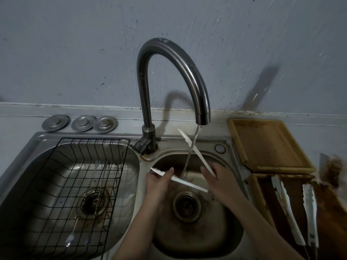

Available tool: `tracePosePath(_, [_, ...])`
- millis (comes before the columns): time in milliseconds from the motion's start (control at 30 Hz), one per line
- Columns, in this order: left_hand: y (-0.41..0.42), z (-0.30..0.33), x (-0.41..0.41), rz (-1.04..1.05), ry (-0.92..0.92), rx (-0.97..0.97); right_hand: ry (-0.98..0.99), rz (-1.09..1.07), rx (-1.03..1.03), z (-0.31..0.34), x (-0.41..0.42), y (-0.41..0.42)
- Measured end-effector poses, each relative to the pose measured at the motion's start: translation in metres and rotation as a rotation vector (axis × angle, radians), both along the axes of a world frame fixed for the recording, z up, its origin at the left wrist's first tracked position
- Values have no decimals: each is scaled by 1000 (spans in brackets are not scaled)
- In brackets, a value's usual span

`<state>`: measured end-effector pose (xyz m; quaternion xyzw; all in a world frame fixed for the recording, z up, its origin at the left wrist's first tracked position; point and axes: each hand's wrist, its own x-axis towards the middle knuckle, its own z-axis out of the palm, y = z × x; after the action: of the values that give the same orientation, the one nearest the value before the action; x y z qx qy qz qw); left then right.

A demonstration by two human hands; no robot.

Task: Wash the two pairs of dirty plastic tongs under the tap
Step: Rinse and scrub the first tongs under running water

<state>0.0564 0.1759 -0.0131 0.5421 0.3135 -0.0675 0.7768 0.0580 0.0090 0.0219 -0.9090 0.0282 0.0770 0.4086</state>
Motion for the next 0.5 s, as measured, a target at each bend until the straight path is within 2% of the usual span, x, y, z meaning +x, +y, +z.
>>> tracePosePath(100, [7, 0, 4, 46, -88, 353, -57, 44, 6, 2, 5, -1])
tracePosePath(200, [5, 9, 4, -65, -281, 736, -35, 41, 88, 6, 3, 4])
tracePosePath(267, [7, 21, 5, -72, -372, 822, 37, -4, 154, 2, 2, 4])
tracePosePath(300, [11, 29, 6, 0, -415, 744, 83, -36, 175, -2, 2, 2])
tracePosePath(367, [25, 54, 8, 216, -511, 322, 243, -102, 303, -13, 4, -6])
tracePosePath(400, [33, 63, 10, 289, -535, 128, 355, -138, 453, -18, 5, -11])
tracePosePath(433, [41, 68, 10, 313, -541, 41, 481, -164, 630, -25, 4, -16])
tracePosePath(500, [51, 65, 11, 250, -482, 98, 731, -165, 936, -33, 3, -24])
